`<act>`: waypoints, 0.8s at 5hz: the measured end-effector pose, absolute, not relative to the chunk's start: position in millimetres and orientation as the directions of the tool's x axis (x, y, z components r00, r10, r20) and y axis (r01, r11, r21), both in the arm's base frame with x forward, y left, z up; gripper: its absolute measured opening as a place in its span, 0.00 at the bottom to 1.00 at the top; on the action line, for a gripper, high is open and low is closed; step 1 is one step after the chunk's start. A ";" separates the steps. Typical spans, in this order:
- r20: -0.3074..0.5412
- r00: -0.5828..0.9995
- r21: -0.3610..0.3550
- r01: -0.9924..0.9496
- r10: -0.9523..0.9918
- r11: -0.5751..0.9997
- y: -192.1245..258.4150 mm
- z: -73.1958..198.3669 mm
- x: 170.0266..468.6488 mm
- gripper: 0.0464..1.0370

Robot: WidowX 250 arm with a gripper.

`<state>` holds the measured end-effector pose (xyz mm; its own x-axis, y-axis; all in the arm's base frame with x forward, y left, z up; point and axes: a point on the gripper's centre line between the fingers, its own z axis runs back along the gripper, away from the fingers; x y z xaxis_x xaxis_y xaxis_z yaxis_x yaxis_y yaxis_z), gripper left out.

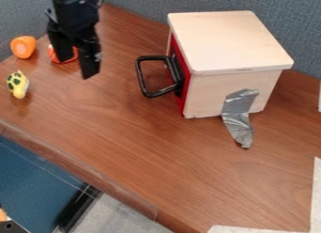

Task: Open the drawer

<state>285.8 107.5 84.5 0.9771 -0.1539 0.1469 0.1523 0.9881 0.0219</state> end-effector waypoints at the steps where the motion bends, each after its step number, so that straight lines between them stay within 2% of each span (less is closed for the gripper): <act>1: 0.207 0.978 0.039 0.004 -0.012 0.999 92.9 84.3 301.6 0.96; 3: 0.220 0.963 -0.022 -0.157 0.158 0.987 78.7 75.7 327.1 0.96; 4: 0.213 0.949 -0.030 -0.233 0.234 0.972 75.8 70.6 335.2 0.96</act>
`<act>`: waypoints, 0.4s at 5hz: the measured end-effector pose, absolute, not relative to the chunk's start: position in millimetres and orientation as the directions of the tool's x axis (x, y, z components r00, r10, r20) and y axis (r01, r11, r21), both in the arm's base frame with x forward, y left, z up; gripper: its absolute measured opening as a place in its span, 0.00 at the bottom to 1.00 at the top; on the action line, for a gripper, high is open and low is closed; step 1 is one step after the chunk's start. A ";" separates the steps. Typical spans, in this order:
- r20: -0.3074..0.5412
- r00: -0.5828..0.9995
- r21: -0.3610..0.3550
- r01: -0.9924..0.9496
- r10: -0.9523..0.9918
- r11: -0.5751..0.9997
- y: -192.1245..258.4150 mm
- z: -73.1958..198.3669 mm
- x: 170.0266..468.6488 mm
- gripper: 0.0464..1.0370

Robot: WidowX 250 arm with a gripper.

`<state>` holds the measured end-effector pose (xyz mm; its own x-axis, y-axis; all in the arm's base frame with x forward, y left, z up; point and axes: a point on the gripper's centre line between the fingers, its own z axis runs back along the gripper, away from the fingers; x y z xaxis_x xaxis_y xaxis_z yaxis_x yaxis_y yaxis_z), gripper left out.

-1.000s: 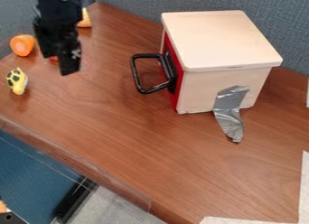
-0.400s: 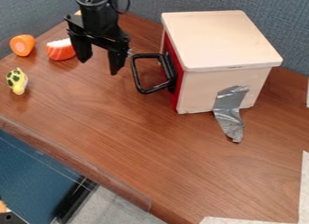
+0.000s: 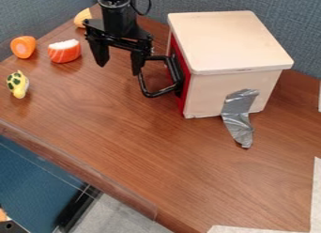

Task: Open the drawer

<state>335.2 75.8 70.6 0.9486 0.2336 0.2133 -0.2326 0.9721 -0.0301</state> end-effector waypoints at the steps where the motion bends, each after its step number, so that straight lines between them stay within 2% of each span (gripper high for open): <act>1: 0.211 0.935 -0.044 -0.283 0.286 0.958 73.9 67.6 343.1 0.96; 2: 0.201 0.929 -0.052 -0.307 0.311 0.950 66.6 62.2 351.3 0.96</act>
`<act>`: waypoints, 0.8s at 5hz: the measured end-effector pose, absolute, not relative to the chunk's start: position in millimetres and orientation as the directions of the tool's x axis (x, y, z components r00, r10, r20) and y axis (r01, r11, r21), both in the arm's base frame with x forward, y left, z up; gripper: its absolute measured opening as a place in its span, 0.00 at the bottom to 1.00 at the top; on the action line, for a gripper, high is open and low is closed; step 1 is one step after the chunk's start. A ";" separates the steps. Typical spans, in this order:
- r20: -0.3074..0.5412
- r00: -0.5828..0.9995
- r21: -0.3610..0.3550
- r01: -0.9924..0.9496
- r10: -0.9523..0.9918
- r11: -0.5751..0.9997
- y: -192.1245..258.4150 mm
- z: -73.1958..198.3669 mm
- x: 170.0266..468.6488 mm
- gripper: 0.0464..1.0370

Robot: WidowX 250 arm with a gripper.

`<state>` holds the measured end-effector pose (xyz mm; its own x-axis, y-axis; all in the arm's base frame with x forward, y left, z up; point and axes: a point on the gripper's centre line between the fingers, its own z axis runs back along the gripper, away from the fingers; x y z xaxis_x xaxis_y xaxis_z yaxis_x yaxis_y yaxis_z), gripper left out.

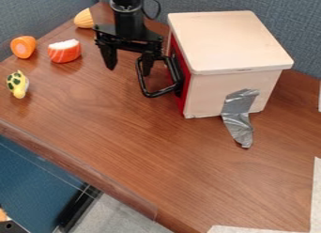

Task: Open the drawer

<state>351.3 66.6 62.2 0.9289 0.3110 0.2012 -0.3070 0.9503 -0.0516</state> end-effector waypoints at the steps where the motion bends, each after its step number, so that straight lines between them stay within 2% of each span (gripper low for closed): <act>1: 0.191 0.924 -0.060 -0.326 0.332 0.943 59.2 56.7 357.9 0.96; 3: 0.162 0.918 -0.061 -0.358 0.363 0.932 50.0 40.4 365.8 0.96; 4: 0.161 0.911 -0.063 -0.375 0.380 0.925 50.2 34.0 366.7 0.91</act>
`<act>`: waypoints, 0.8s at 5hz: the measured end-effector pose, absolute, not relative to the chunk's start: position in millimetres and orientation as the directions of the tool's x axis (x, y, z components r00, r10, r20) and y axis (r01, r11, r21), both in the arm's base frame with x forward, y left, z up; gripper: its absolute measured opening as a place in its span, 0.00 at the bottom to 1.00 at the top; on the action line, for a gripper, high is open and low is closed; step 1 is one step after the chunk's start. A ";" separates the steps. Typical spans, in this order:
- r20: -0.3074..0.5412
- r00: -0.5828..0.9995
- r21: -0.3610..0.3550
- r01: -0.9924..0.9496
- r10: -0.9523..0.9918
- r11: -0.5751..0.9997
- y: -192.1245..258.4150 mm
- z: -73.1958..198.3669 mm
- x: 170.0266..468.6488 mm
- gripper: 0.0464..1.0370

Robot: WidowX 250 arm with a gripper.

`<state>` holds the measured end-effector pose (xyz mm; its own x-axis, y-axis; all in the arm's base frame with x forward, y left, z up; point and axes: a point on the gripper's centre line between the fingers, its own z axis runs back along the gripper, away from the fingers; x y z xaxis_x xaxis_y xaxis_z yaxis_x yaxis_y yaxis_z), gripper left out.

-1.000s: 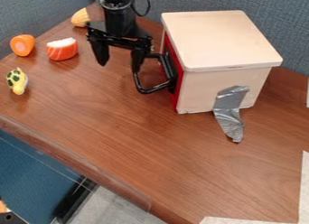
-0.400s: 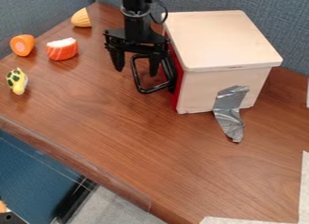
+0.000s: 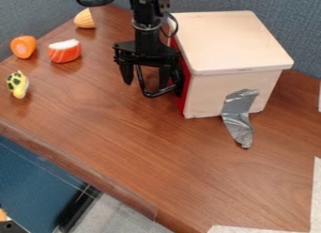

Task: Open the drawer

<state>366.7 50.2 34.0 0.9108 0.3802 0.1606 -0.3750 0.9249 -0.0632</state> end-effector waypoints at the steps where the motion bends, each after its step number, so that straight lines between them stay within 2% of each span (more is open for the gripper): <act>1: 0.156 0.914 -0.057 -0.371 0.375 0.927 50.1 27.4 361.4 0.61; 2: 0.142 0.919 -0.059 -0.364 0.369 0.930 49.5 23.4 356.6 0.31; 3: 0.132 0.904 -0.072 -0.400 0.406 0.914 54.5 23.0 348.9 0.22; 4: 0.130 0.887 -0.074 -0.437 0.443 0.897 72.8 27.0 333.8 0.20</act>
